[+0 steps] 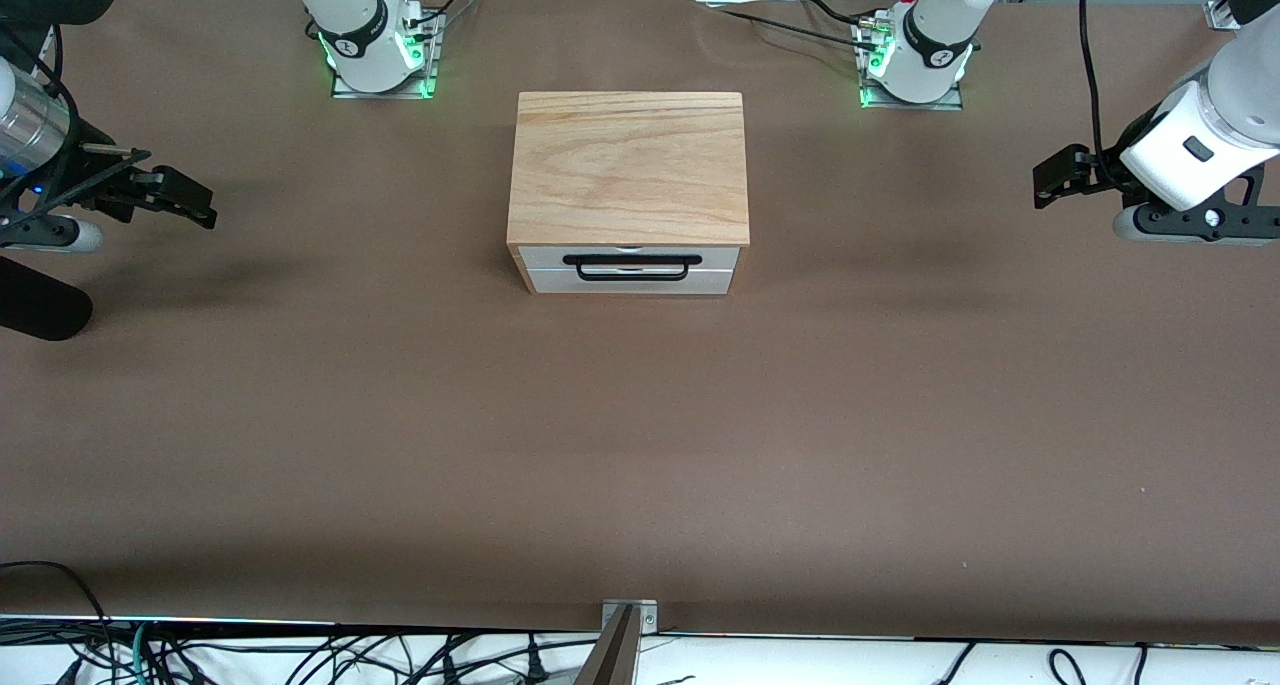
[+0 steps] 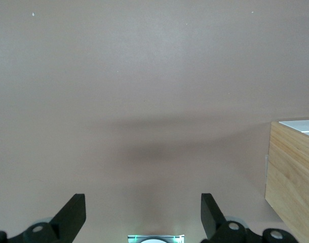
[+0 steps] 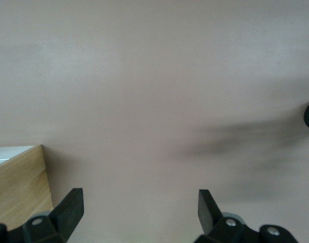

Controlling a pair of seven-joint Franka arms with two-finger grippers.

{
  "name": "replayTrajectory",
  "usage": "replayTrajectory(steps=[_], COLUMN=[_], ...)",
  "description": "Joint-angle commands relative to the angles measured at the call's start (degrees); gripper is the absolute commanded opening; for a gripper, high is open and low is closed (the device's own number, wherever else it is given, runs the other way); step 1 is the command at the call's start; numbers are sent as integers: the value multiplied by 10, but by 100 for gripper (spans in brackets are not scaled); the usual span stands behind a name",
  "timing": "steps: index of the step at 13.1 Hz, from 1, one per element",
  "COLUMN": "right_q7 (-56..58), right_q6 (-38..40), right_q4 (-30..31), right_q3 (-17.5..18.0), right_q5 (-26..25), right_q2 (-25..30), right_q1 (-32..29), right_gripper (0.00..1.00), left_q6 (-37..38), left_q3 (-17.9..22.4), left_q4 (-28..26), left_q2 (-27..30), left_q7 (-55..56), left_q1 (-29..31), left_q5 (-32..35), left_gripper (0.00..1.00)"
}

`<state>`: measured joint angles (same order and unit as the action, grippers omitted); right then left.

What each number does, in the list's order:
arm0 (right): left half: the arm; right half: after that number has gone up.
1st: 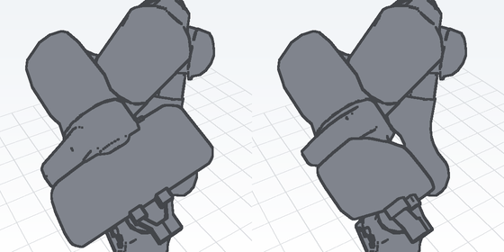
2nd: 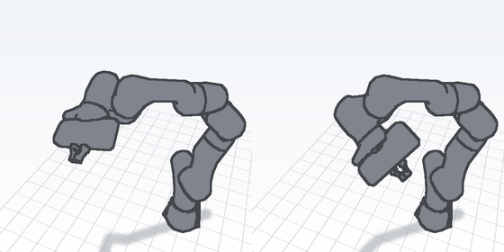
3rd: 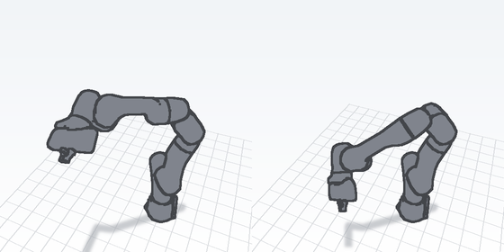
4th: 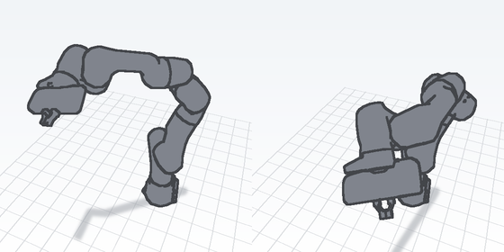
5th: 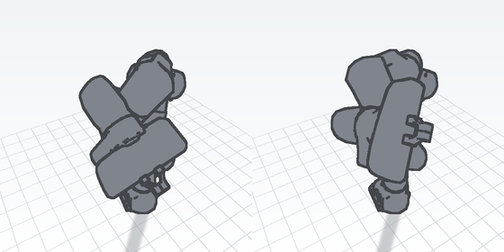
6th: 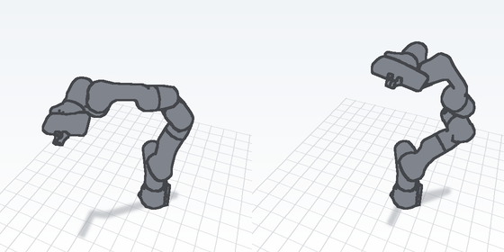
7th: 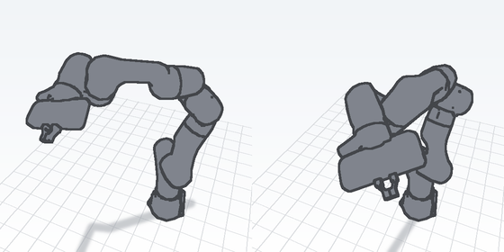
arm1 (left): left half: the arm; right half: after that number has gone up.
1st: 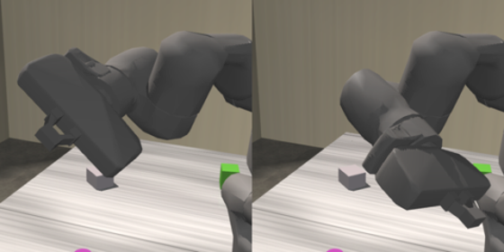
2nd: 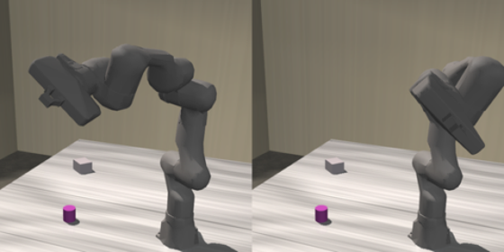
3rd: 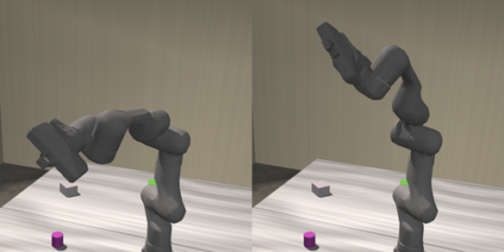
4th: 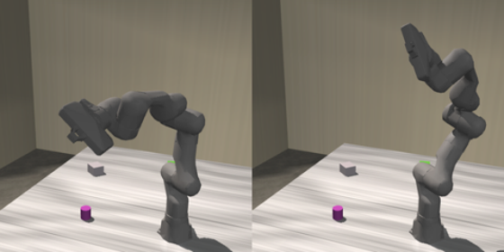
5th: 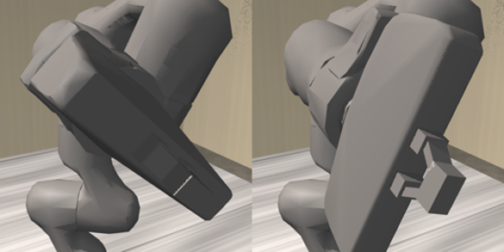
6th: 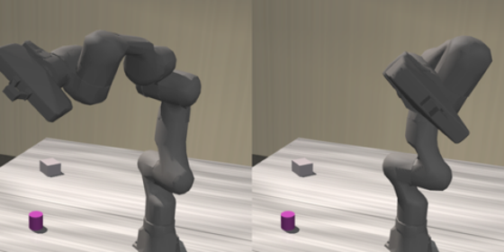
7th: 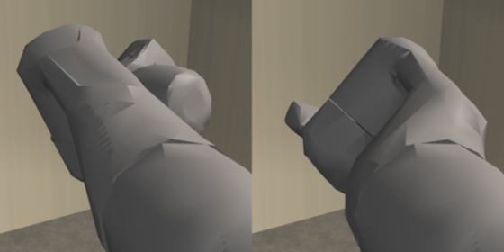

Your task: Pull top drawer with both arms simultaneously

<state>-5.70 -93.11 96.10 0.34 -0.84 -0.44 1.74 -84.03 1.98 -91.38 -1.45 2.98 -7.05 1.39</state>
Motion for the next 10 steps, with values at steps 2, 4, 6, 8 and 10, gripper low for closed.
replayTrajectory(steps=[2,4,6,8,10], right_q7=[3,9,7,12,11], right_q6=[6,6,6,6,6], right_q4=[3,3,-2,-4,-4], right_q3=[2,1,1,1,2], right_q5=[-7,-4,-2,-3,-3], right_q2=[6,5,3,-1,-2], right_q1=[-2,-2,-2,-2,-2], right_gripper=[100,100,100,100,100], left_q6=[-6,-5,-6,-7,-11], left_q3=[-6,-6,-6,-6,-6], left_q4=[-15,-18,-19,-20,-24], left_q2=[15,17,15,14,14], left_q7=[-9,-8,-7,-7,-7], left_q1=[11,11,11,11,11], left_q5=[-10,-11,-17,-18,-22], left_gripper=[100,100,100,100,100])
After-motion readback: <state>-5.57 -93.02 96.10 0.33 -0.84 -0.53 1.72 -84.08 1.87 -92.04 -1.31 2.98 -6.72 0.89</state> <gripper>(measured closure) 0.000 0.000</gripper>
